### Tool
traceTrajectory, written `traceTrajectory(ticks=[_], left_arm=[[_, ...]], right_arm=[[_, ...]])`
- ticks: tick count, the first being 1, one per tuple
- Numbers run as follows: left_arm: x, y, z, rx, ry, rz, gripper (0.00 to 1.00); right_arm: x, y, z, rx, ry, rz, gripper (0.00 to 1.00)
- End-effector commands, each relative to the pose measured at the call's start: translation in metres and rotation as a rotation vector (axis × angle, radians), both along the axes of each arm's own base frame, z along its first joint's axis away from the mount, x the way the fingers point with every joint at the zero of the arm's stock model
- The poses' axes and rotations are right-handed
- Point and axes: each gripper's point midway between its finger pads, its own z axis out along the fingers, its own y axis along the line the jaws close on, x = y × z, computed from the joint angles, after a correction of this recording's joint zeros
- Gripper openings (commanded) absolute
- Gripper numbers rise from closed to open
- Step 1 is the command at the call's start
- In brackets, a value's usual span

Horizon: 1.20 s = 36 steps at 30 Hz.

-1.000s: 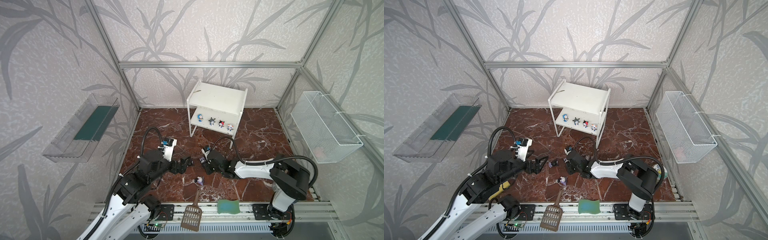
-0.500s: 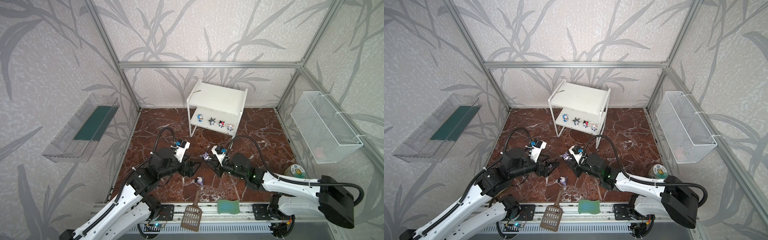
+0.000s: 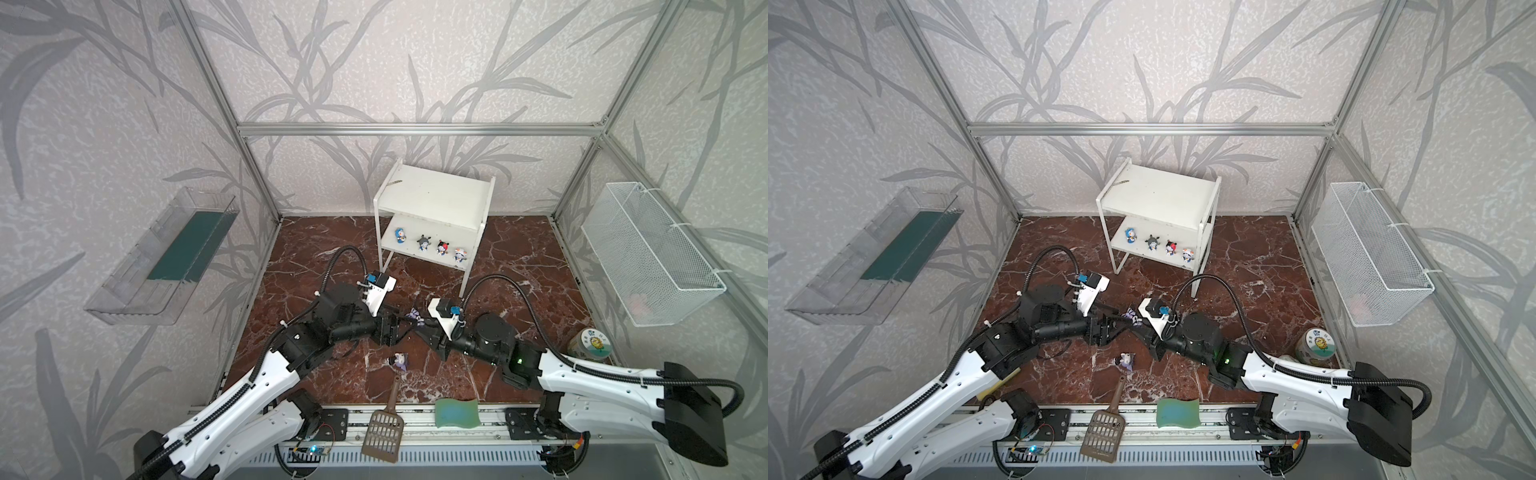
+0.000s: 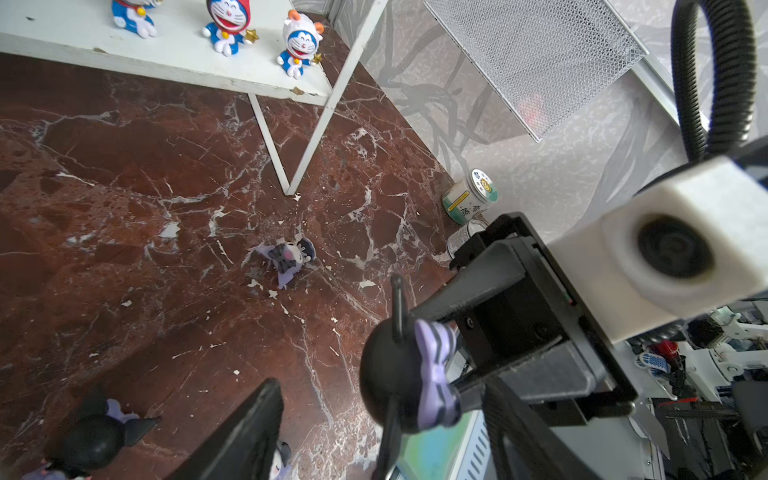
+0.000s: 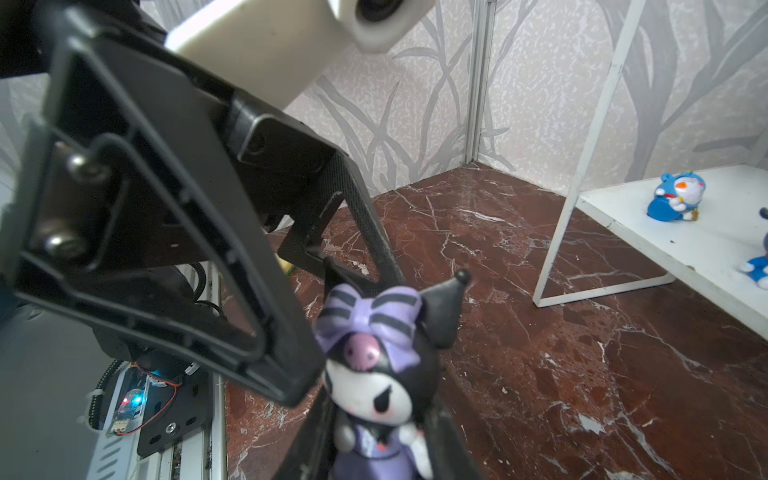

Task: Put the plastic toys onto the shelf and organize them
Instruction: 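Carry the Kuromi figure toward the left gripper while the left gripper approaches it, then close the left gripper on the Kuromi figure while the right gripper opens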

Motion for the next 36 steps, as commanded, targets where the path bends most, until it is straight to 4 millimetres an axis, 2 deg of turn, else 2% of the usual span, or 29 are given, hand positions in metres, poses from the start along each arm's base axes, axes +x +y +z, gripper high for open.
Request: traceTrajectory(ticks=[1, 5, 15, 22, 24, 26, 31, 36], left_arm=[[0.002, -0.008, 0.024, -0.051, -0.049, -0.017, 0.71], [0.004, -0.013, 0.024, -0.040, -0.046, -0.025, 0.58], [-0.001, -0.021, 0.017, 0.000, -0.038, -0.052, 0.44], [0.000, -0.022, 0.019, 0.009, -0.049, -0.051, 0.27], [0.001, -0.022, 0.021, 0.013, -0.061, -0.051, 0.25], [0.004, -0.022, 0.027, 0.032, -0.085, -0.054, 0.23], [0.013, -0.026, 0.051, 0.128, -0.186, -0.105, 0.22], [0.035, -0.042, 0.086, 0.242, -0.331, -0.188, 0.21]], right_arm=[[-0.001, -0.001, 0.017, 0.048, -0.047, -0.020, 0.10], [0.002, -0.002, 0.019, 0.047, -0.056, -0.061, 0.10], [0.004, -0.006, 0.020, 0.056, -0.069, -0.129, 0.09], [0.005, -0.008, 0.021, 0.060, -0.074, -0.147, 0.11], [0.005, -0.009, 0.020, 0.058, -0.068, -0.153, 0.18], [0.006, -0.013, 0.016, 0.046, -0.053, -0.166, 0.40], [-0.004, -0.029, -0.003, -0.032, -0.007, -0.155, 0.75], [-0.018, -0.061, -0.025, -0.099, 0.040, -0.157, 0.90]])
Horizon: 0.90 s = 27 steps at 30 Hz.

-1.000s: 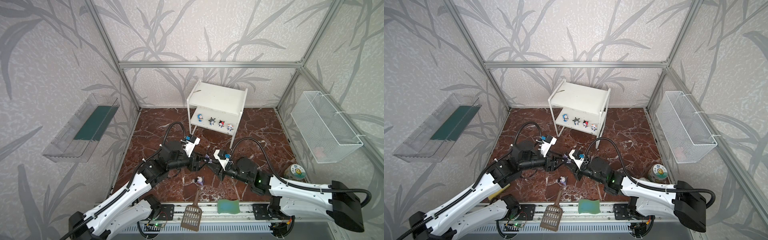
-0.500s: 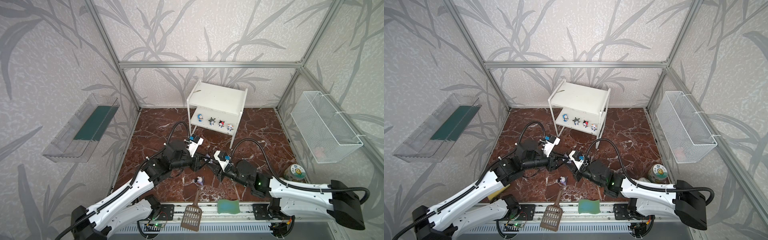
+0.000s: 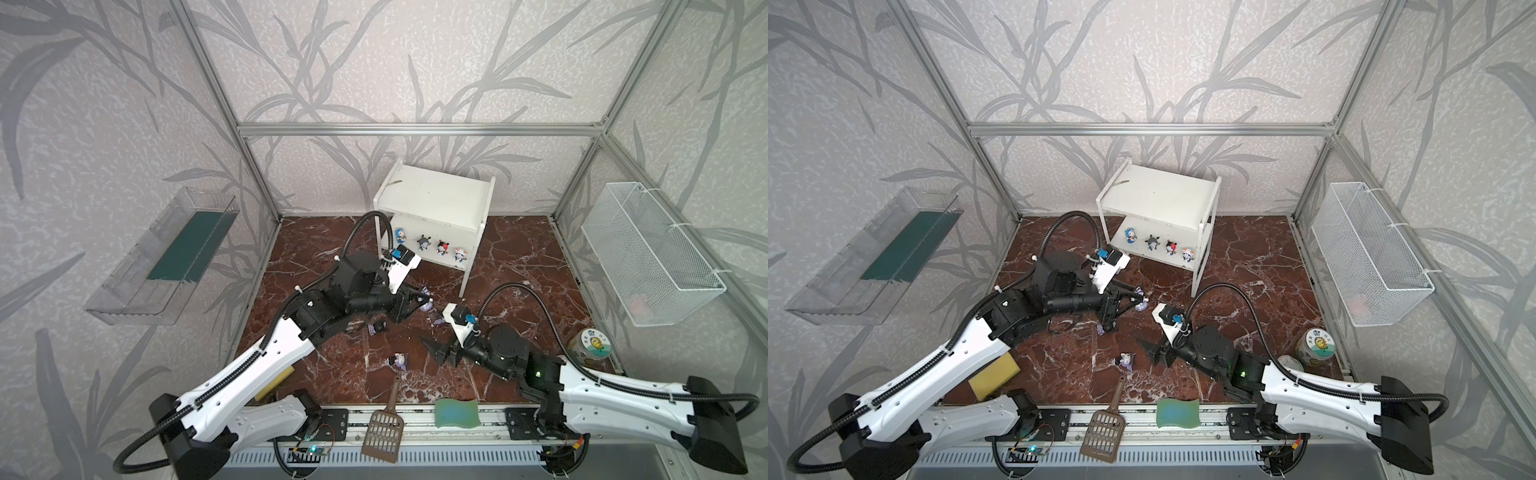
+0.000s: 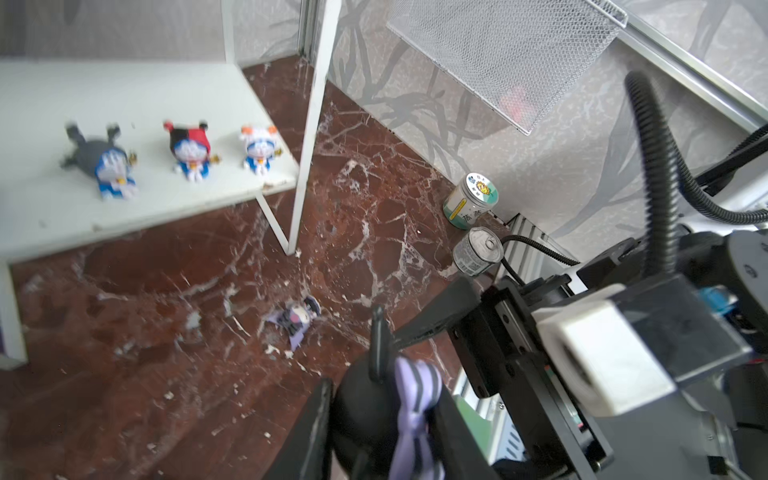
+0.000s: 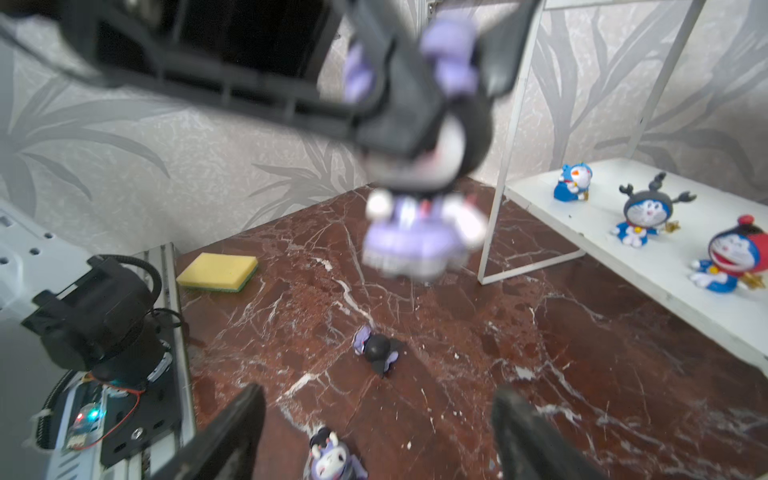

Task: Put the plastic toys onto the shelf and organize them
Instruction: 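Close the left gripper on the Kuromi figure while the right gripper opens, then lift the Kuromi onto the top shelf with the left gripper while the right withdraws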

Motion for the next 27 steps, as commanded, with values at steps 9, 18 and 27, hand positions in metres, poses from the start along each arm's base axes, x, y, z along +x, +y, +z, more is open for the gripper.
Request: traceTrajectory(ticks=[9, 18, 27], left_arm=[[0.067, -0.050, 0.052, 0.285, -0.319, -0.226, 0.21], [0.131, -0.082, 0.070, 0.356, -0.450, -0.246, 0.23], [0.154, -0.098, 0.070, 0.329, -0.532, -0.248, 0.23]], right_arm=[[-0.014, -0.067, -0.041, -0.140, 0.076, -0.101, 0.98], [-0.015, -0.092, -0.043, -0.225, 0.049, -0.144, 0.99], [-0.015, -0.103, -0.042, -0.195, 0.037, -0.174, 0.99]])
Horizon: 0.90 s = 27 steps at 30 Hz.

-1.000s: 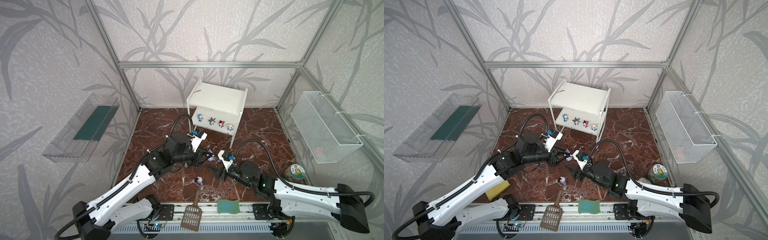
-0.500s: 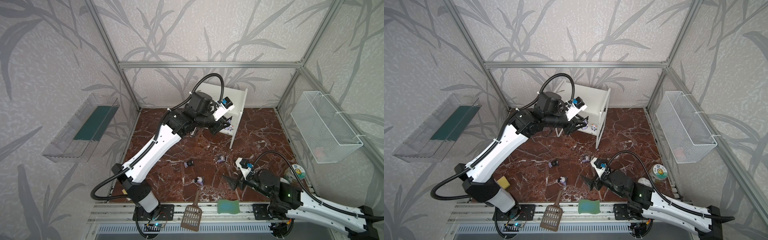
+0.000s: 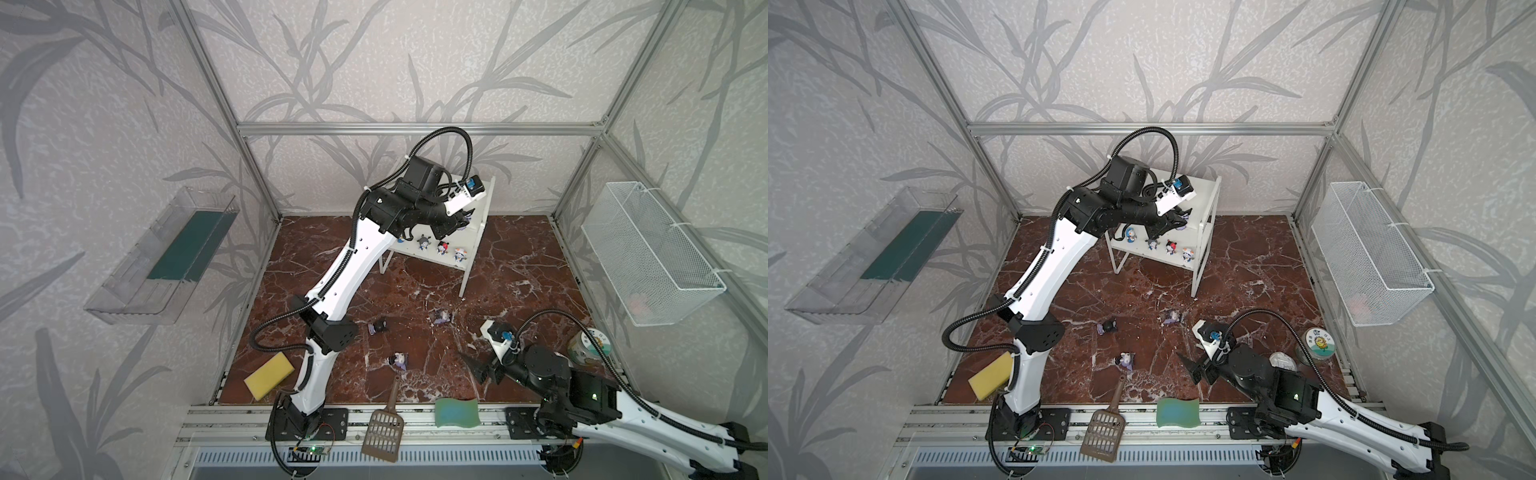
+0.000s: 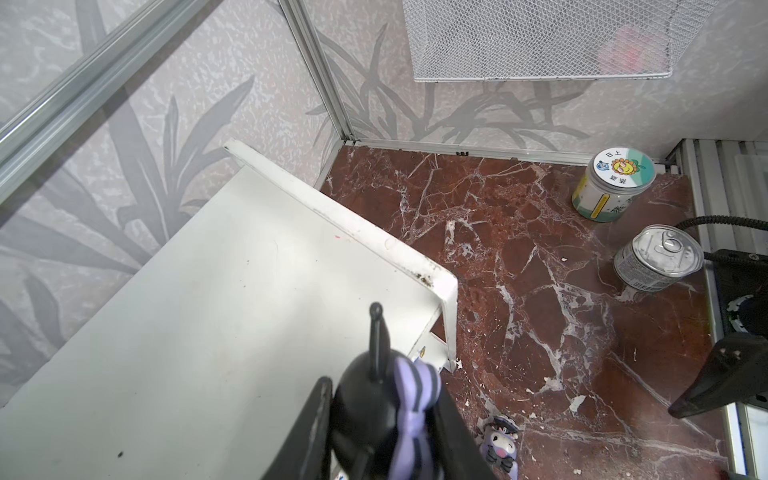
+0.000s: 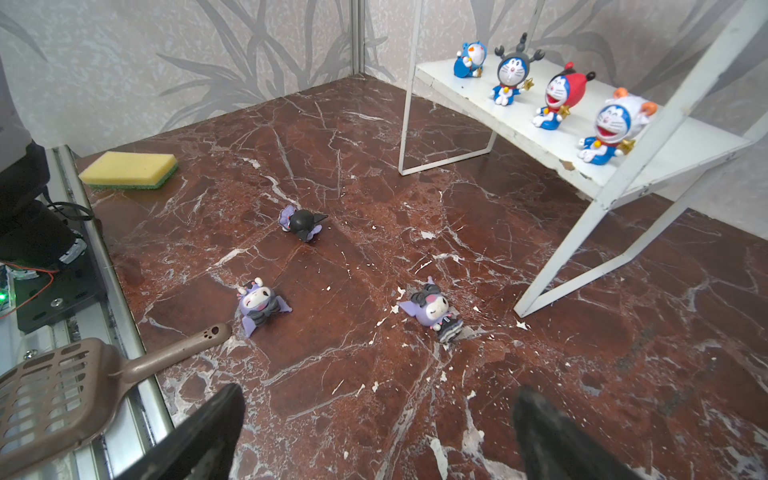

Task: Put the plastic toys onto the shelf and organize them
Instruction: 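Lift the Kuromi onto the top shelf with the left gripper while the right withdraws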

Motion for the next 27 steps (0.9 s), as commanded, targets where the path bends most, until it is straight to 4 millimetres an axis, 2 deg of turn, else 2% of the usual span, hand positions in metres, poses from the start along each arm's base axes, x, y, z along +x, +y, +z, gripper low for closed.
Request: traceTrajectory(ticks=[1, 10, 18, 27], left_arm=[[0.001, -0.004, 0.007, -0.003, -0.060, -0.040, 0.23], [0.012, -0.016, 0.015, -0.089, -0.059, -0.055, 0.24], [0.019, -0.026, 0.009, -0.119, -0.042, -0.057, 0.25], [0.028, -0.026, 0.007, -0.128, -0.041, -0.039, 0.34]], right_arm=[[0.001, -0.006, 0.004, 0.008, -0.019, -0.018, 0.99], [0.001, -0.009, 0.005, 0.020, -0.032, -0.026, 0.99], [0.000, -0.009, 0.003, 0.011, -0.019, -0.024, 0.99], [0.000, -0.009, 0.000, 0.012, -0.016, -0.022, 0.99]])
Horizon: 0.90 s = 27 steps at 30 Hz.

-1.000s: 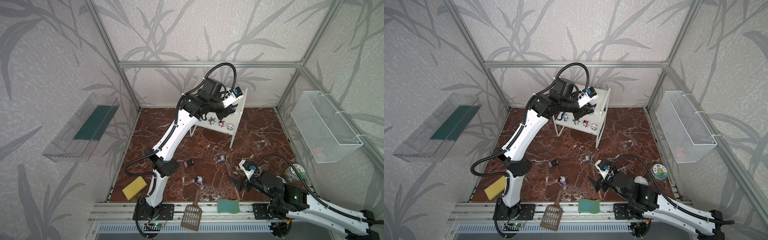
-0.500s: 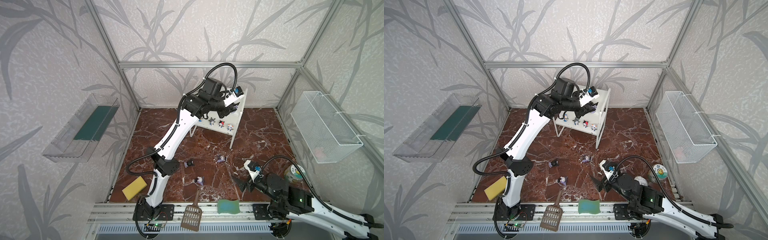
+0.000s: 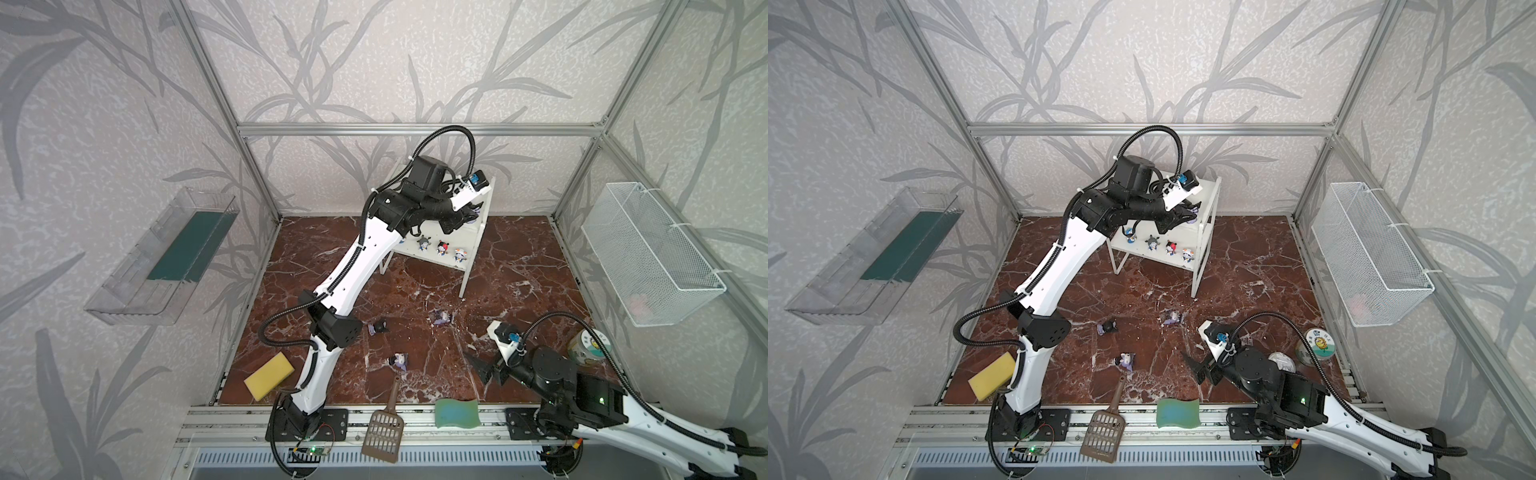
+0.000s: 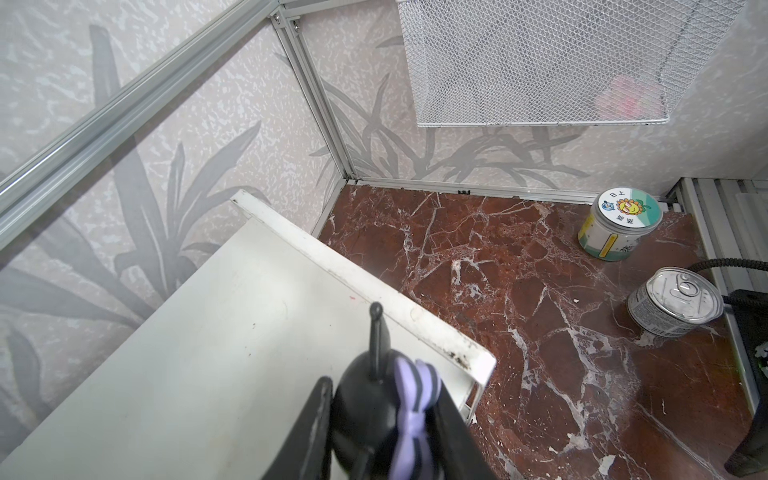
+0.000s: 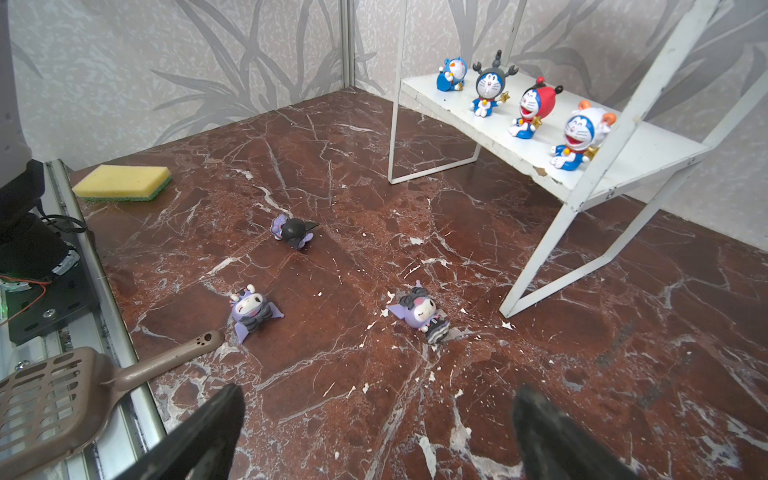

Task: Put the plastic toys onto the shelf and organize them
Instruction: 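Lift the Kuromi onto the top shelf with the left gripper while the right withdraws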

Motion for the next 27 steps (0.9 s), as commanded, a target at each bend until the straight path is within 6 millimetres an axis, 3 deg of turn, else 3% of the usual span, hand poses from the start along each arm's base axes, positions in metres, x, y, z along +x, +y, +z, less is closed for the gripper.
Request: traceTrajectory(ticks=[1, 11, 22, 27], left_arm=[[0.005, -0.004, 0.004, -0.026, -0.014, -0.010, 0.35], [0.011, -0.003, 0.000, -0.030, -0.005, -0.004, 0.45], [0.011, 0.004, 0.005, -0.033, -0.003, 0.007, 0.56], [0.009, 0.005, 0.006, -0.035, -0.001, 0.004, 0.59]], right_arm=[[0.000, -0.001, -0.003, 0.000, 0.001, -0.004, 0.99], [0.002, -0.003, 0.009, 0.021, -0.017, -0.018, 0.99], [0.026, -0.019, 0.080, 0.021, -0.067, -0.204, 0.99], [0.029, -0.019, 0.097, 0.029, -0.081, -0.223, 0.99]])
